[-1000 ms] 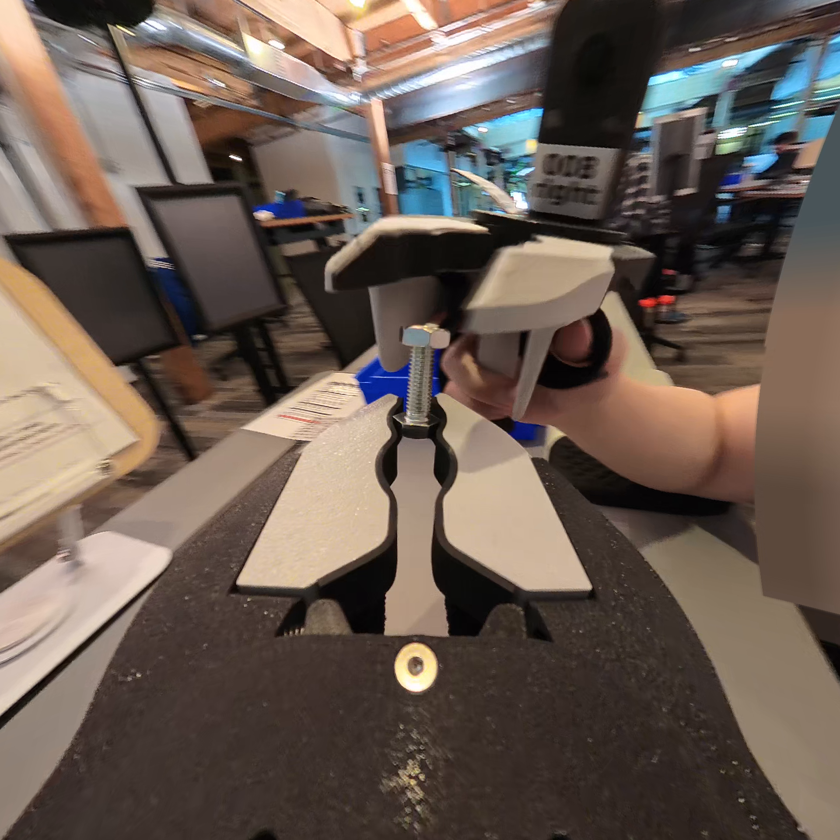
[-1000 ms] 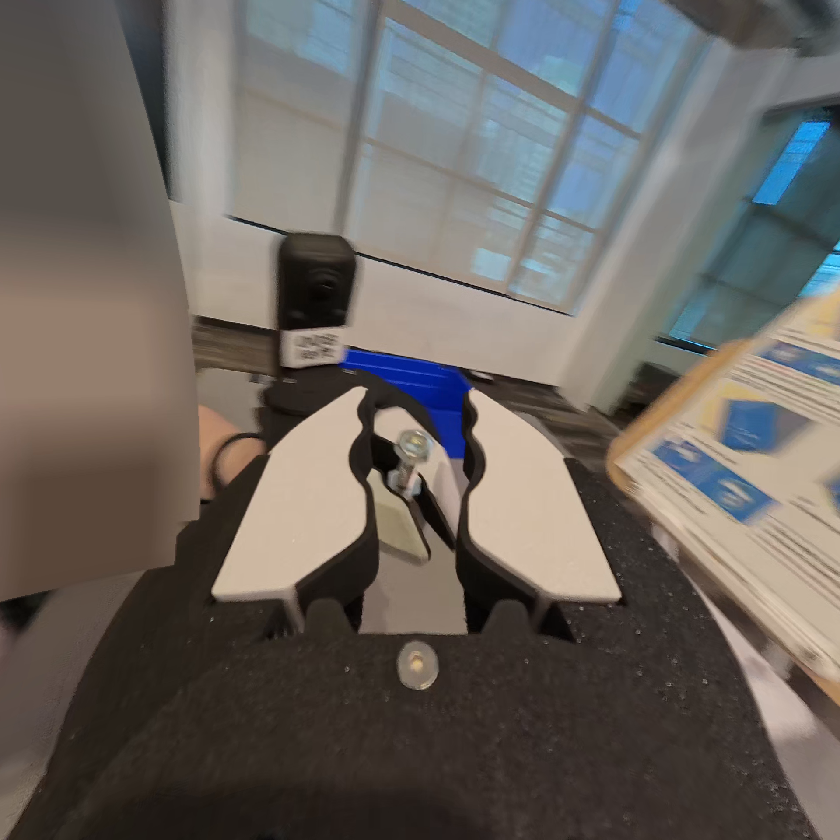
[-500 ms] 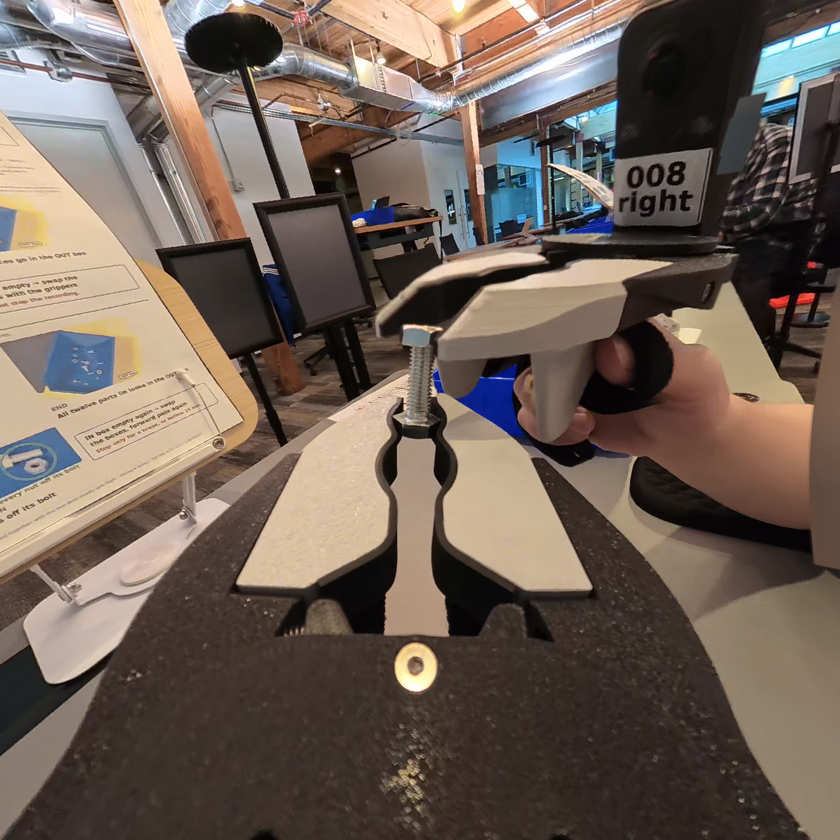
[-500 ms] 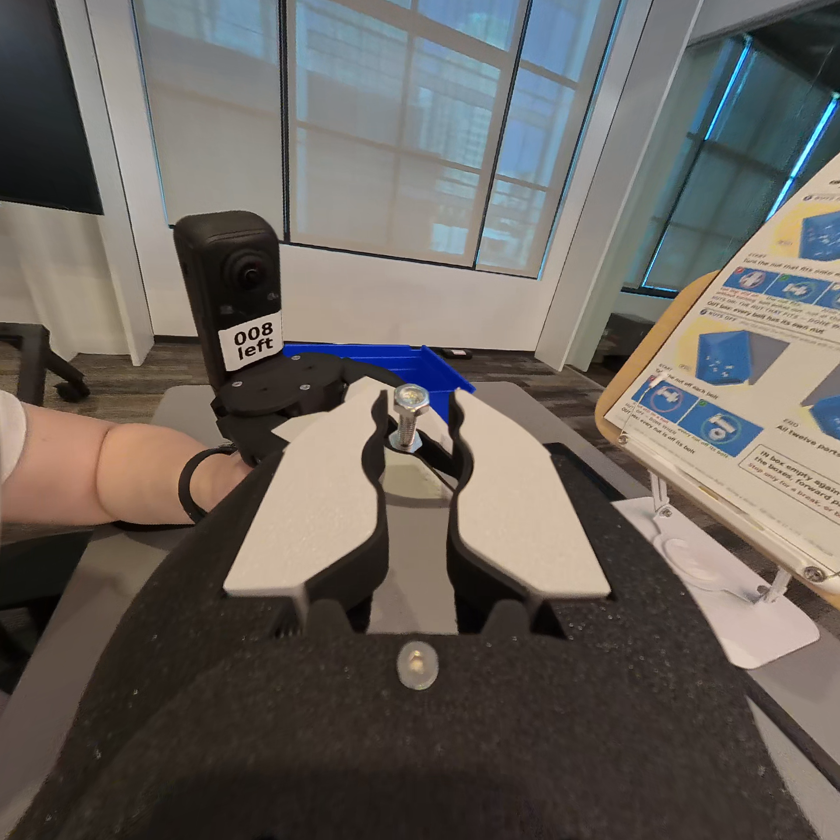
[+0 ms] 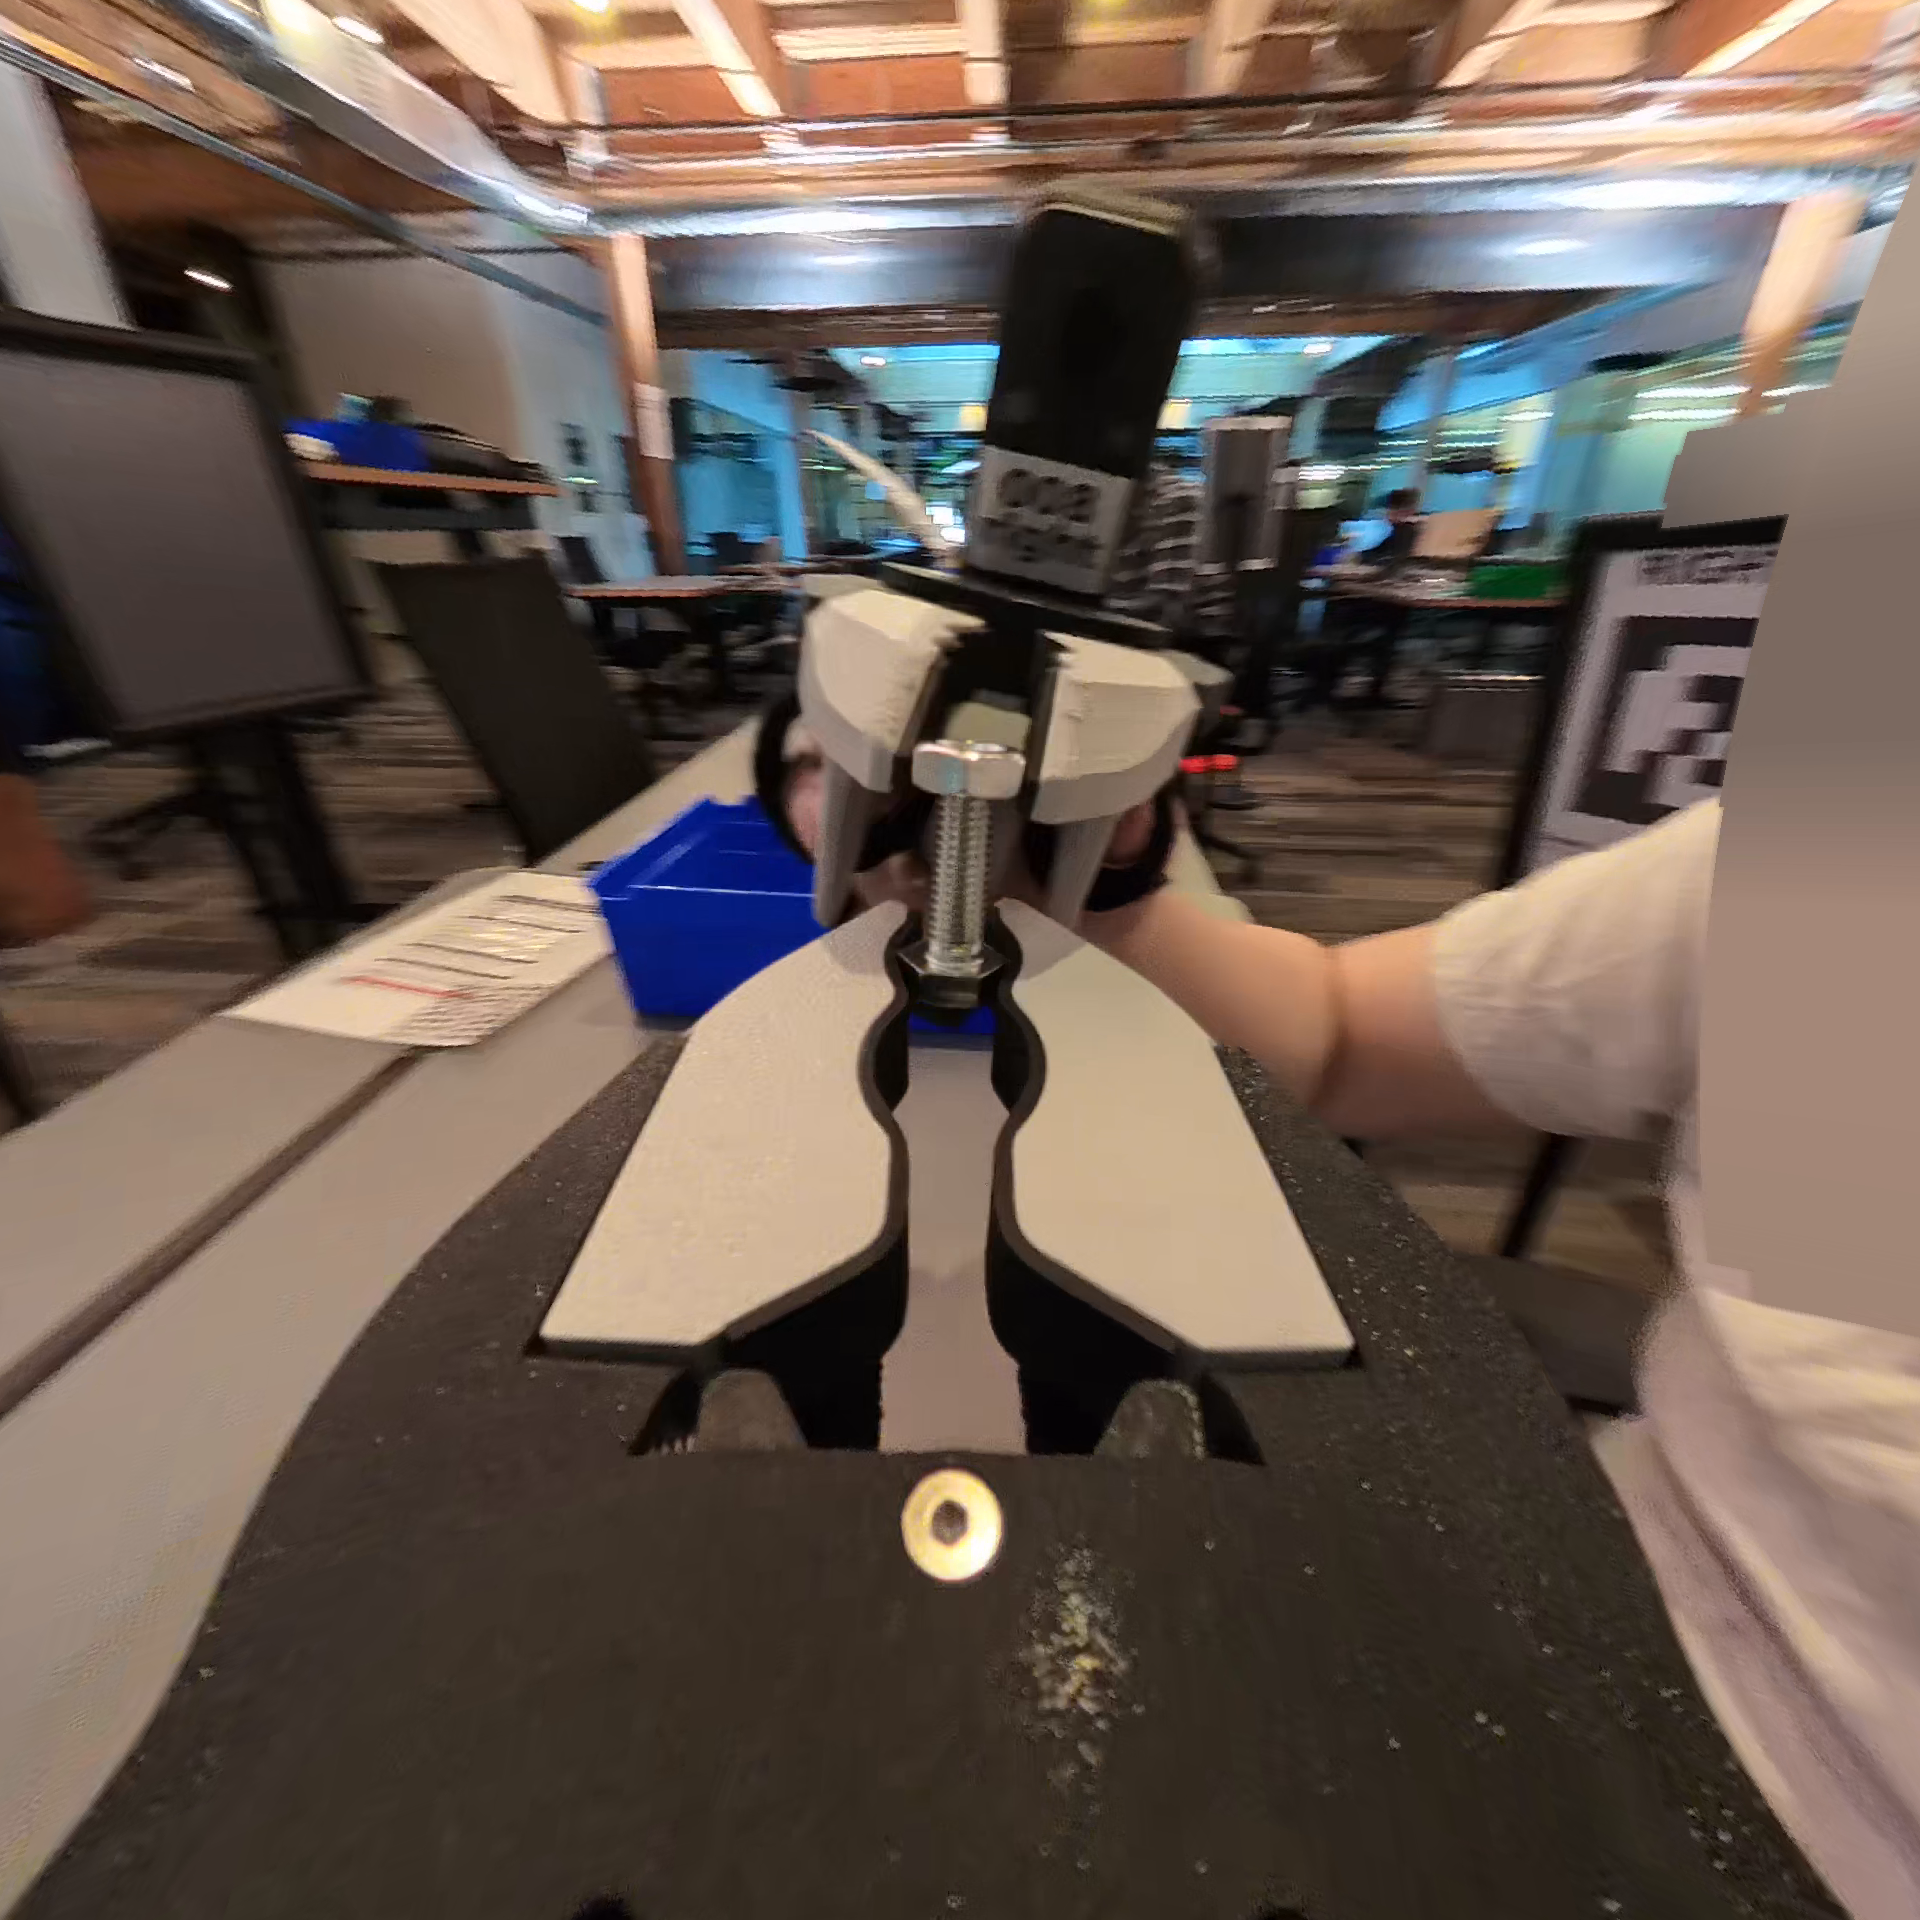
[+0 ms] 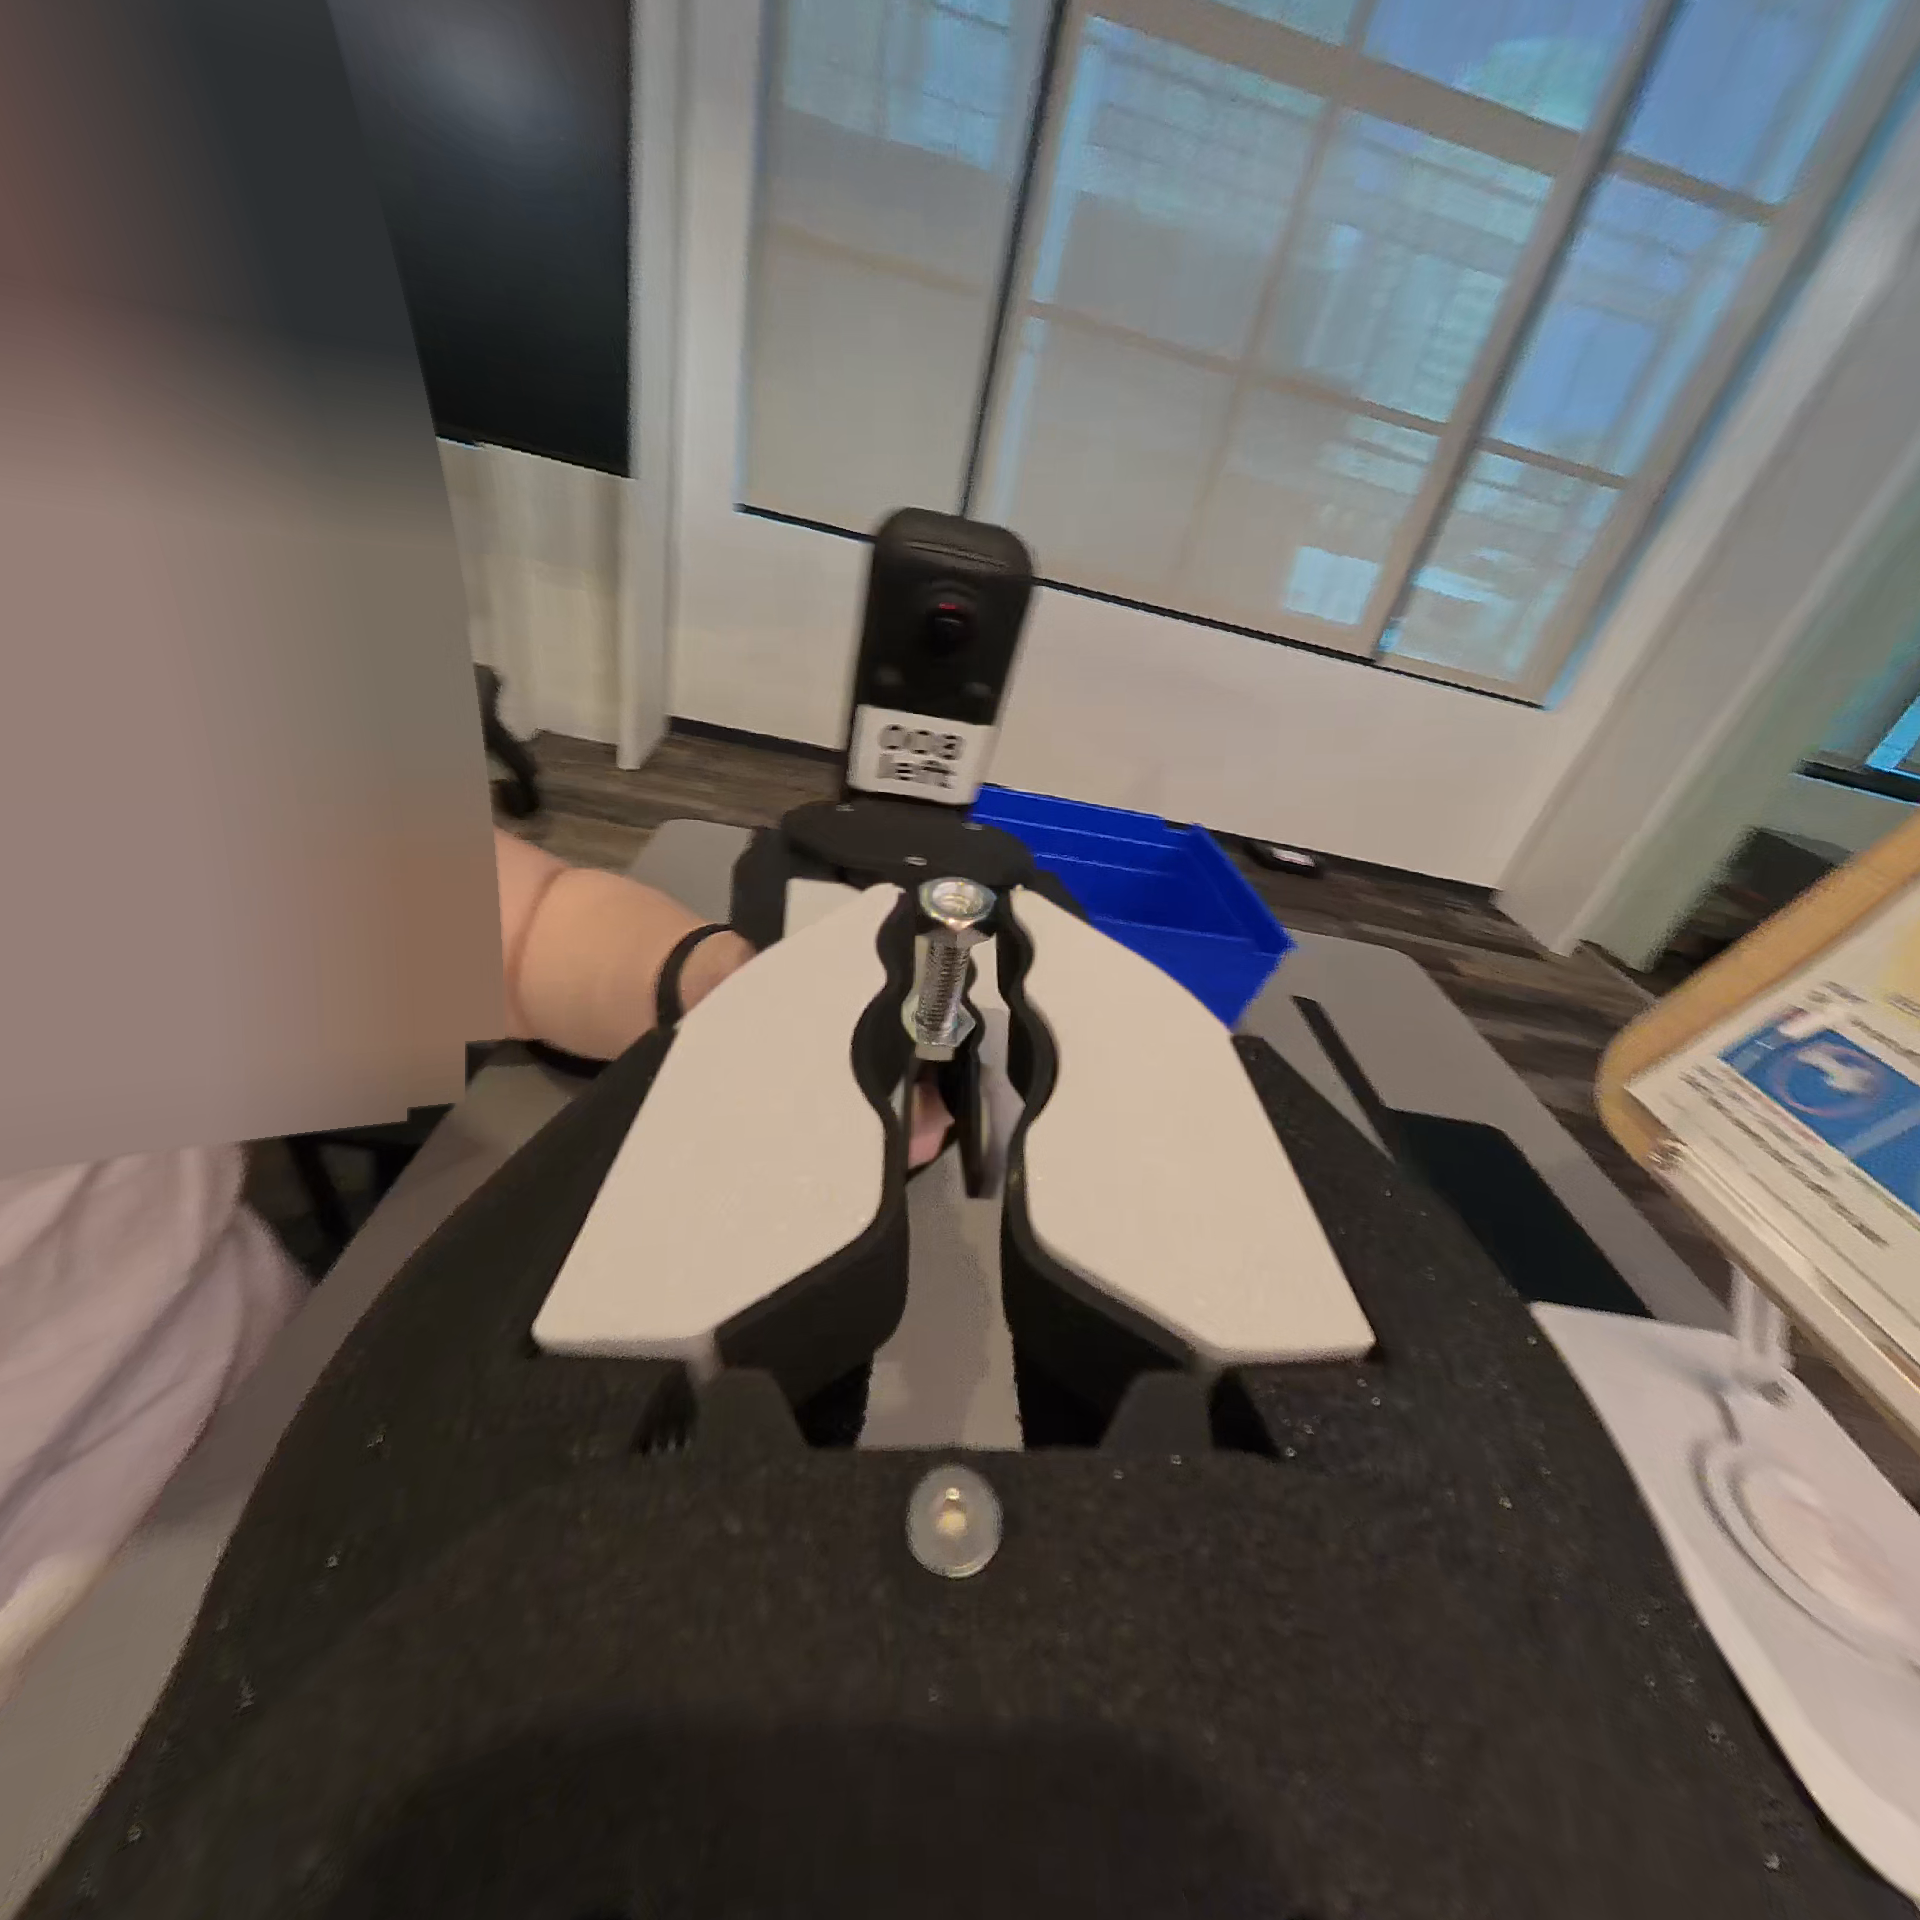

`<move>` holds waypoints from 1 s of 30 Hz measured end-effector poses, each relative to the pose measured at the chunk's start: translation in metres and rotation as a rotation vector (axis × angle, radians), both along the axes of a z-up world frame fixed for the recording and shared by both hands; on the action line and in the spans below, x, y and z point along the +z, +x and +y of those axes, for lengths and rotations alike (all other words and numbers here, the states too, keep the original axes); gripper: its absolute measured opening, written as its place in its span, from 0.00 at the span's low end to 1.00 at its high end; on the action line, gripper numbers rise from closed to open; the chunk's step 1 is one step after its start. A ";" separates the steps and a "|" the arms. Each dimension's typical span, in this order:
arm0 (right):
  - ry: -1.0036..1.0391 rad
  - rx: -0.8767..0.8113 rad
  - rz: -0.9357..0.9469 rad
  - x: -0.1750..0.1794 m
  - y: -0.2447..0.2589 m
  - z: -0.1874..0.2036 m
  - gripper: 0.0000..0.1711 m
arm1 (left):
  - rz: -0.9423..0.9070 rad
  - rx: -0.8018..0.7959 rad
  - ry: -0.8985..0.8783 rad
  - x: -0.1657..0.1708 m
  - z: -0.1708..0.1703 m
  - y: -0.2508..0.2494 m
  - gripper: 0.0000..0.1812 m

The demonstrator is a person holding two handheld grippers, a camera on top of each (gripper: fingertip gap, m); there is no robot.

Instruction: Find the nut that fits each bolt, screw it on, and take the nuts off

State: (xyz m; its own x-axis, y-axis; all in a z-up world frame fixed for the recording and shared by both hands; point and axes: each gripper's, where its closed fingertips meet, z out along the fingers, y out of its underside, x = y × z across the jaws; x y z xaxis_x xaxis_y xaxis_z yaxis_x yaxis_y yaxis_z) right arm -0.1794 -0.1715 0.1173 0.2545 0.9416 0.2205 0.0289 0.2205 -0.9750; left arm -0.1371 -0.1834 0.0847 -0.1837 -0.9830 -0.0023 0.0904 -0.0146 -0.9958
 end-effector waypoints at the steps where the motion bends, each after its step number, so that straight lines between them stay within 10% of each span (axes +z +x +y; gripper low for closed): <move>1: -0.003 0.062 -0.006 -0.002 0.001 -0.005 0.08 | 0.005 -0.064 -0.010 -0.002 -0.007 0.000 0.06; 13: -0.086 0.234 0.067 0.000 0.016 -0.010 0.08 | 0.077 -0.190 -0.035 -0.020 -0.024 0.007 0.05; 16: -0.058 0.005 -0.055 0.015 0.048 0.005 0.08 | 0.072 -0.171 -0.023 -0.016 -0.020 0.004 0.05; 20: -0.023 -0.718 -0.487 0.006 0.198 0.029 0.08 | 0.075 -0.162 -0.004 -0.013 -0.020 0.002 0.06; 27: -0.902 -1.290 -0.747 -0.136 0.439 -0.021 0.08 | 0.128 -0.139 0.007 -0.025 -0.014 0.007 0.06; 30: -1.164 -1.217 -0.795 -0.197 0.465 -0.030 0.09 | 0.130 -0.134 0.001 -0.025 -0.013 0.007 0.06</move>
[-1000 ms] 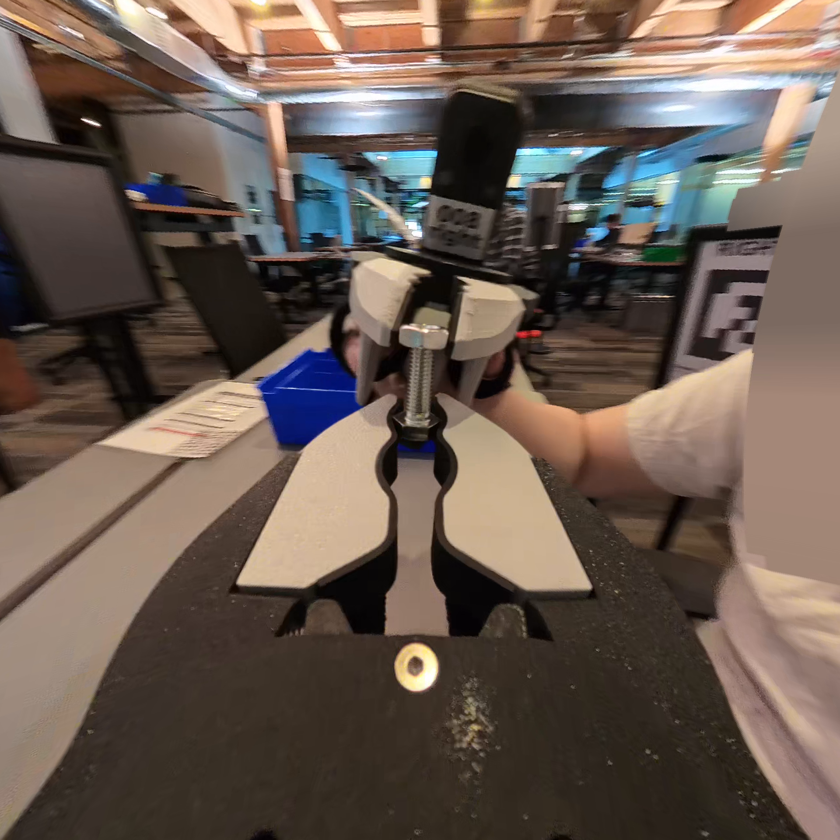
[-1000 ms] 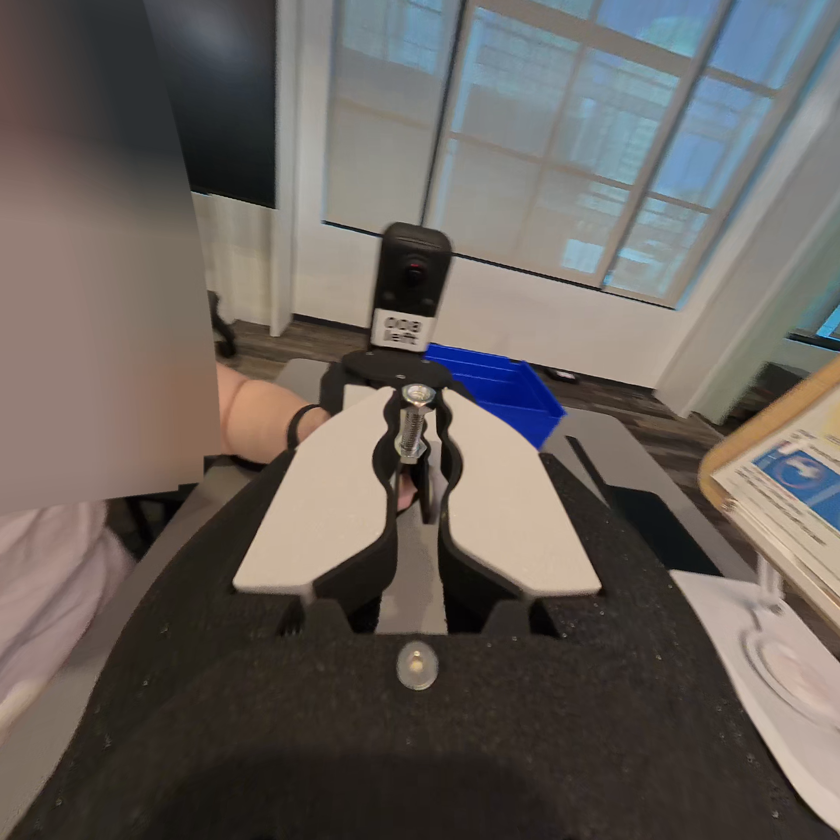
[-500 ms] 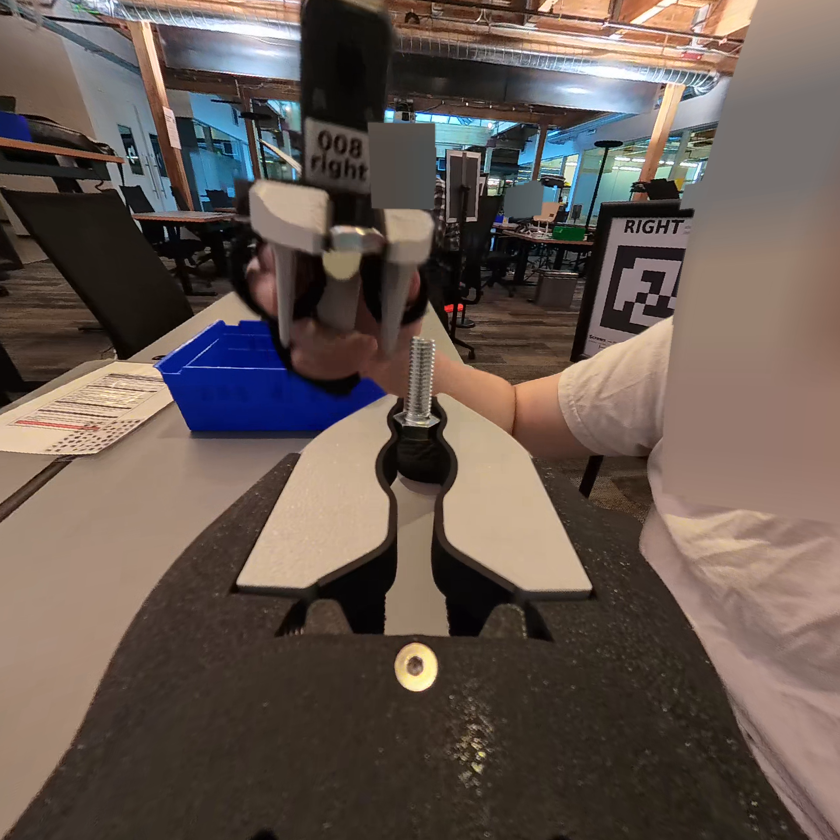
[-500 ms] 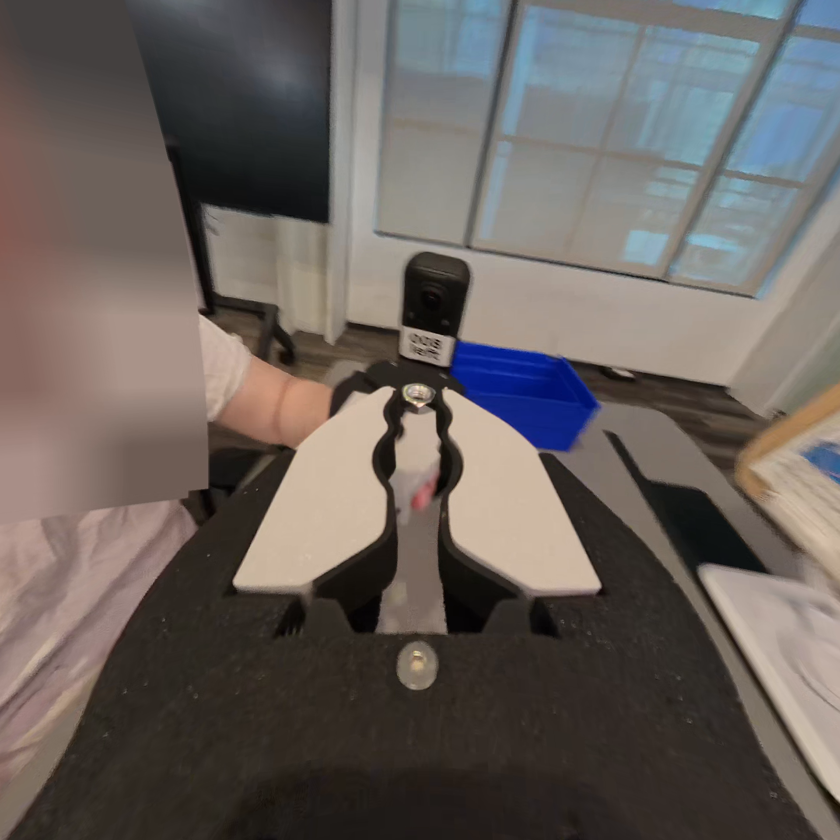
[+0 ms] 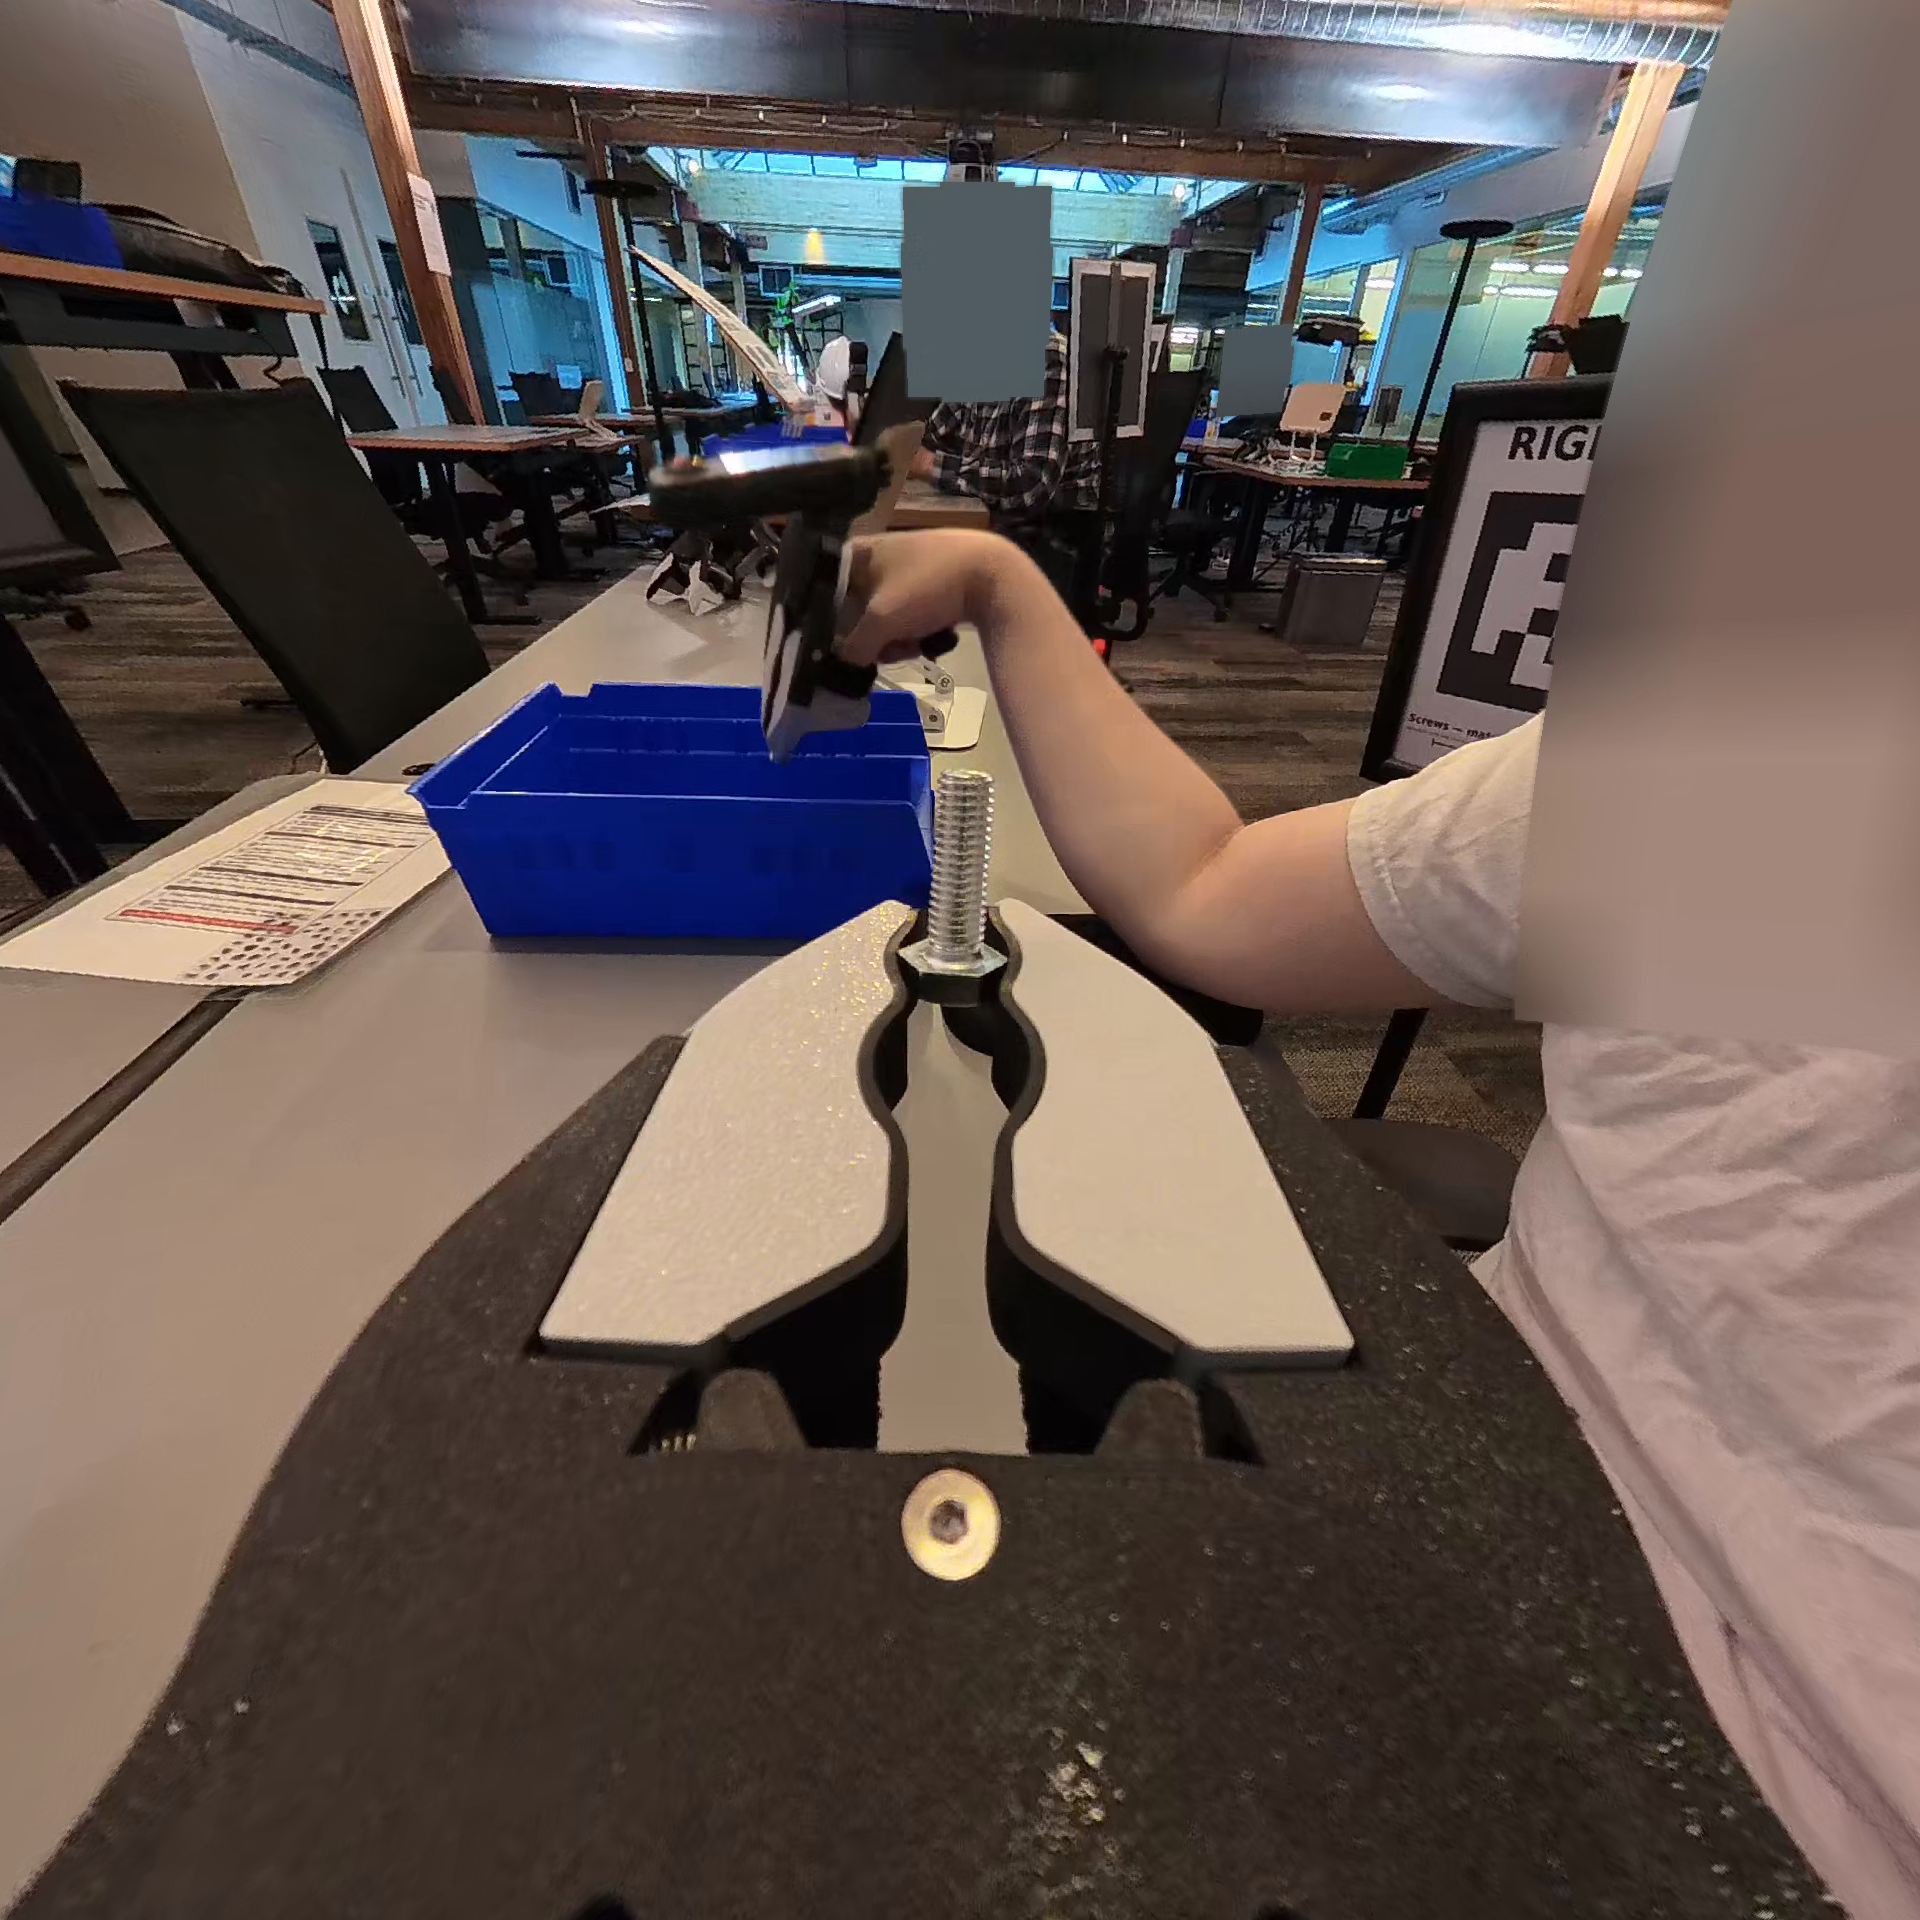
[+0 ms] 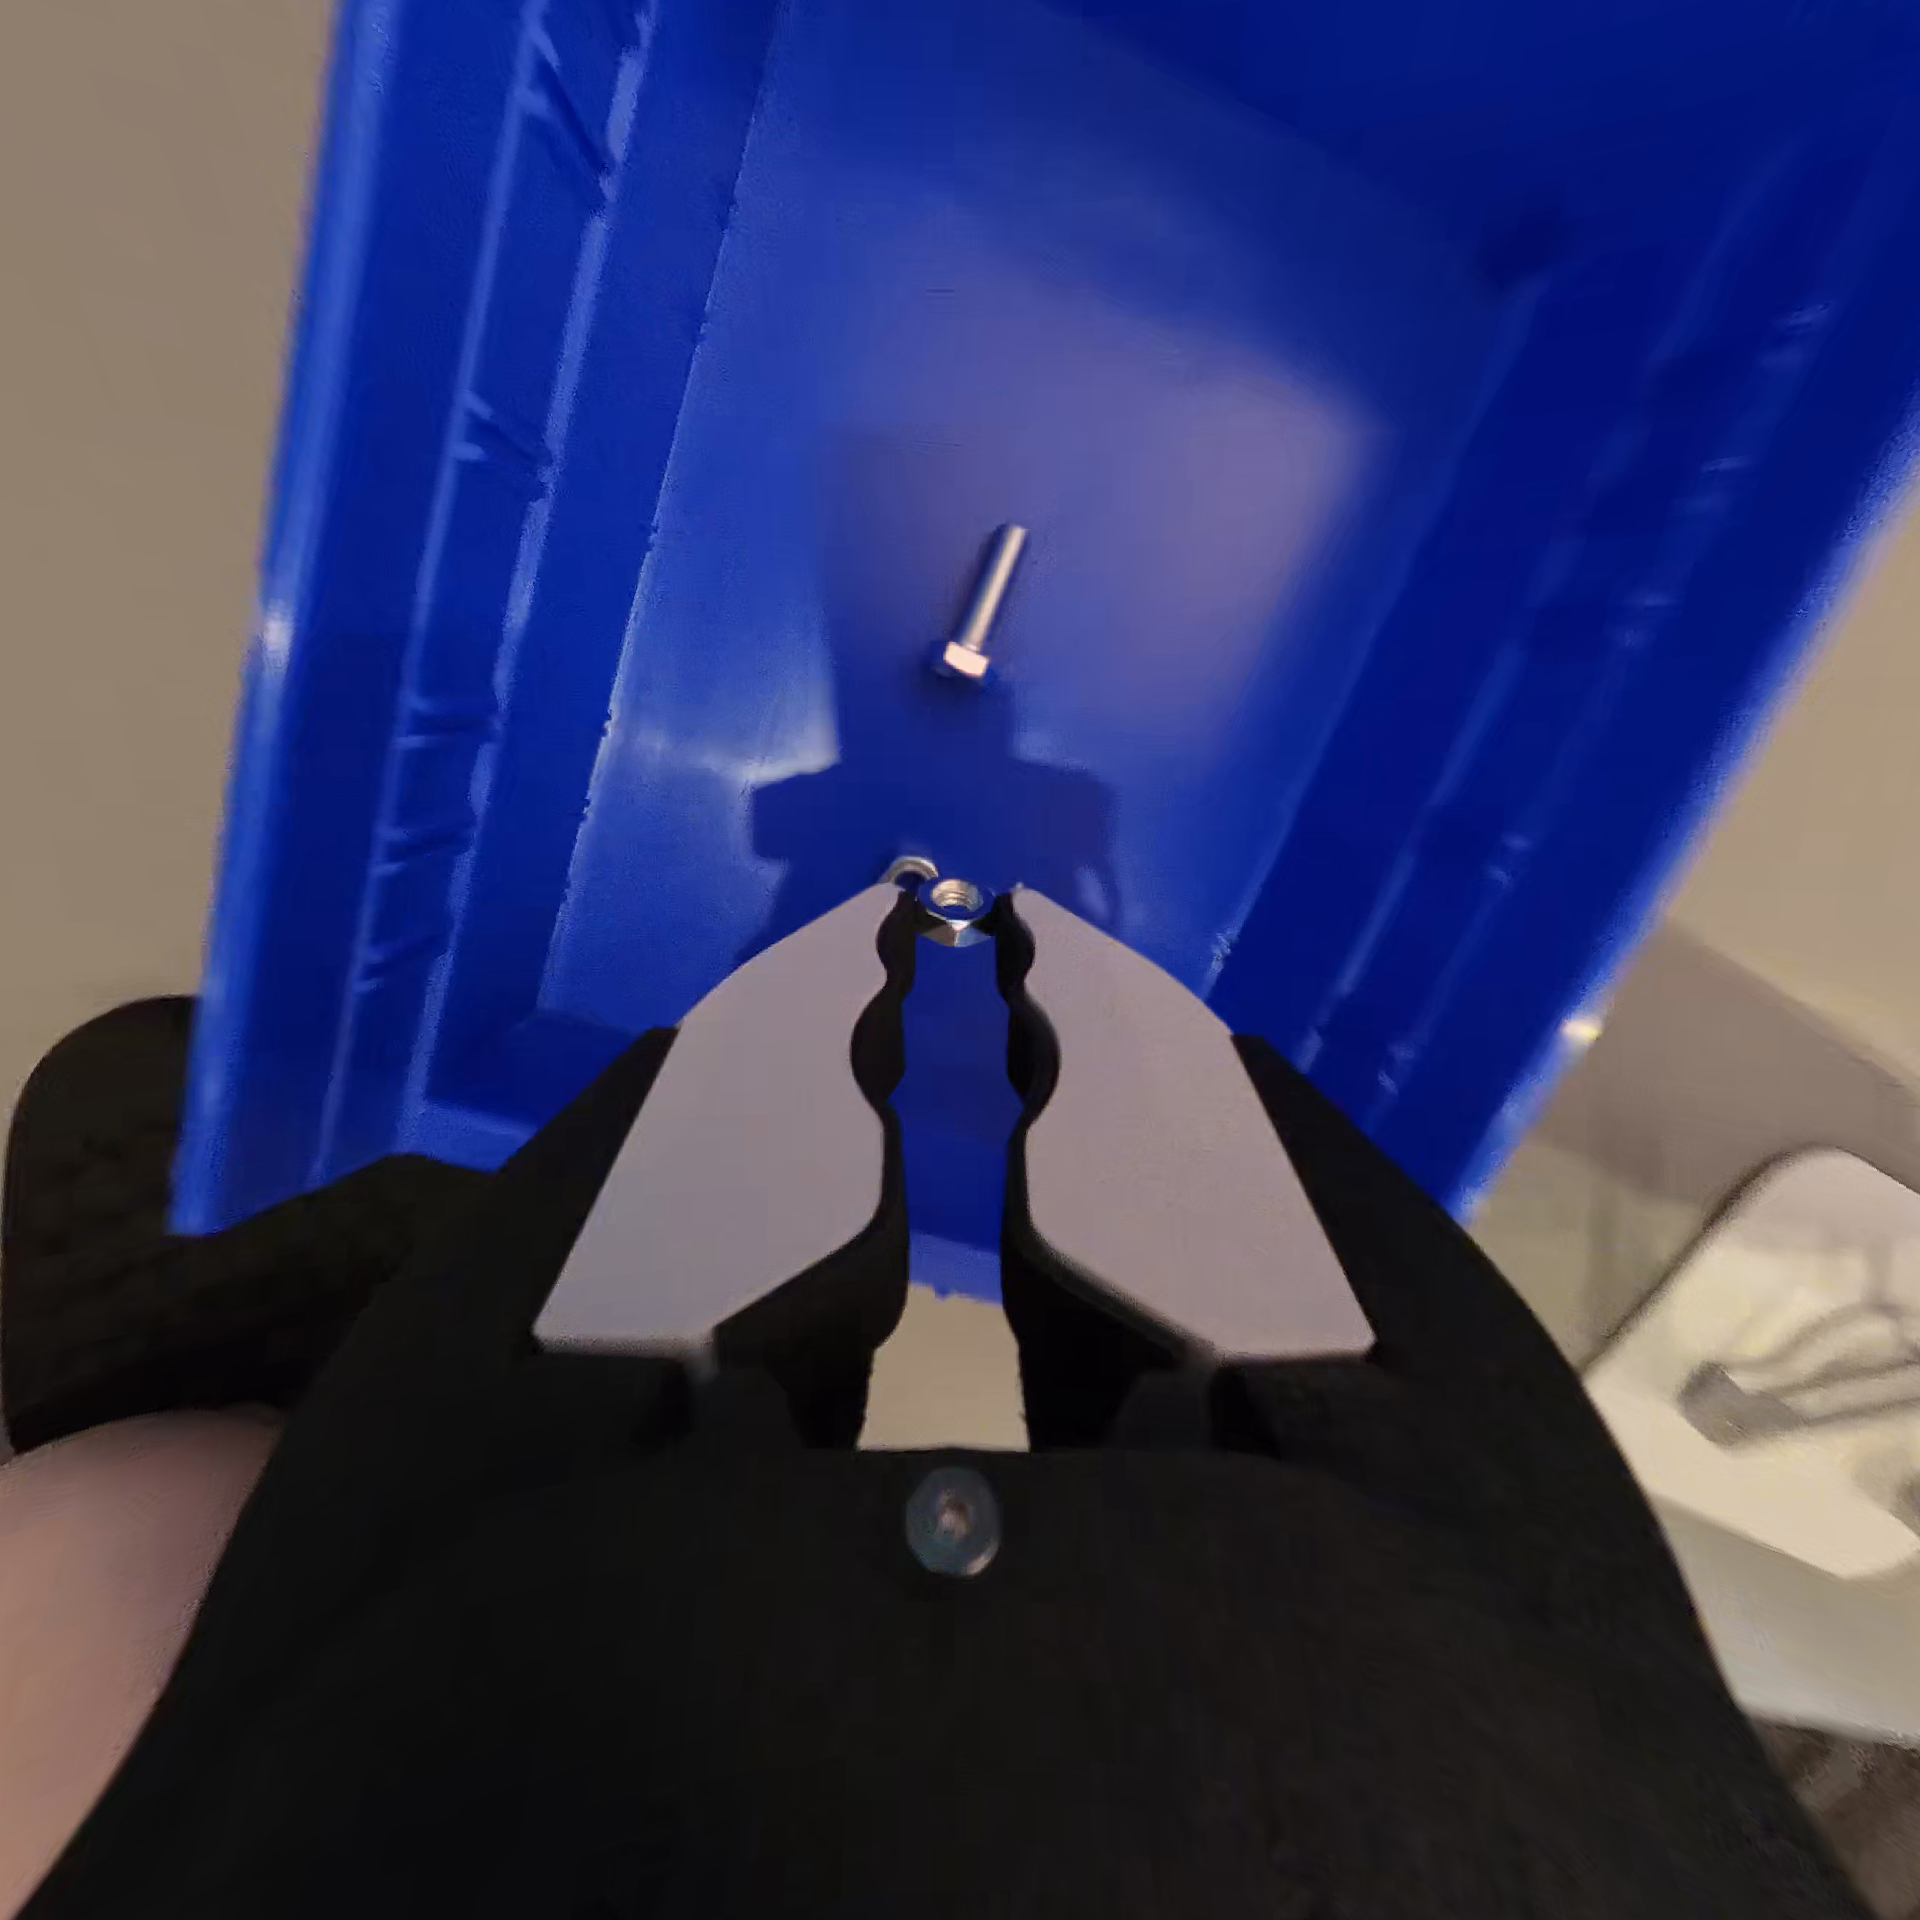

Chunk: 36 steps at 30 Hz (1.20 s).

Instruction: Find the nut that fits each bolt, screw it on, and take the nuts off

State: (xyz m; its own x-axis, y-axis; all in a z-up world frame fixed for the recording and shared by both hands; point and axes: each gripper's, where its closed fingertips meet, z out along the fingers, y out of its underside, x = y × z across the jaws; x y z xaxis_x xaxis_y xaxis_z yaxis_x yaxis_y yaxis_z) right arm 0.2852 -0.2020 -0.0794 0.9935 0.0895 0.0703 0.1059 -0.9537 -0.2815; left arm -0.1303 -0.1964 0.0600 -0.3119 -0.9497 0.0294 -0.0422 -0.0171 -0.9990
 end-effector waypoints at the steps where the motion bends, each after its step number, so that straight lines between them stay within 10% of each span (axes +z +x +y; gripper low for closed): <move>1: -0.009 0.017 0.045 -0.013 0.001 0.004 0.09 | 0.002 0.002 0.002 0.000 0.000 0.000 0.06; 10: 0.020 -0.055 0.121 -0.056 0.025 0.020 0.11 | 0.013 -0.002 0.001 -0.003 -0.001 0.001 0.06; 21: 0.399 -0.026 -0.038 0.047 0.018 0.039 0.19 | 0.015 0.023 -0.016 -0.002 0.005 0.001 0.06; 28: 0.806 0.454 0.108 0.160 -0.143 0.078 0.19 | 0.062 0.109 -0.048 -0.012 0.024 0.004 0.06; 36: 0.895 1.149 0.667 0.187 -0.401 0.047 0.11 | 0.046 0.174 -0.089 -0.012 0.041 0.003 0.06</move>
State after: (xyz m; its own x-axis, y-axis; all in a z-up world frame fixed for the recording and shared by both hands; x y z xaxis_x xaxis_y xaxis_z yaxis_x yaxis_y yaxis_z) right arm -0.1156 -0.1553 0.1079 0.3043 0.9462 0.1098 0.2521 0.0311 -0.9672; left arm -0.1277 -0.1554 0.0481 -0.1392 -0.9823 0.1257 -0.0766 -0.1158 -0.9903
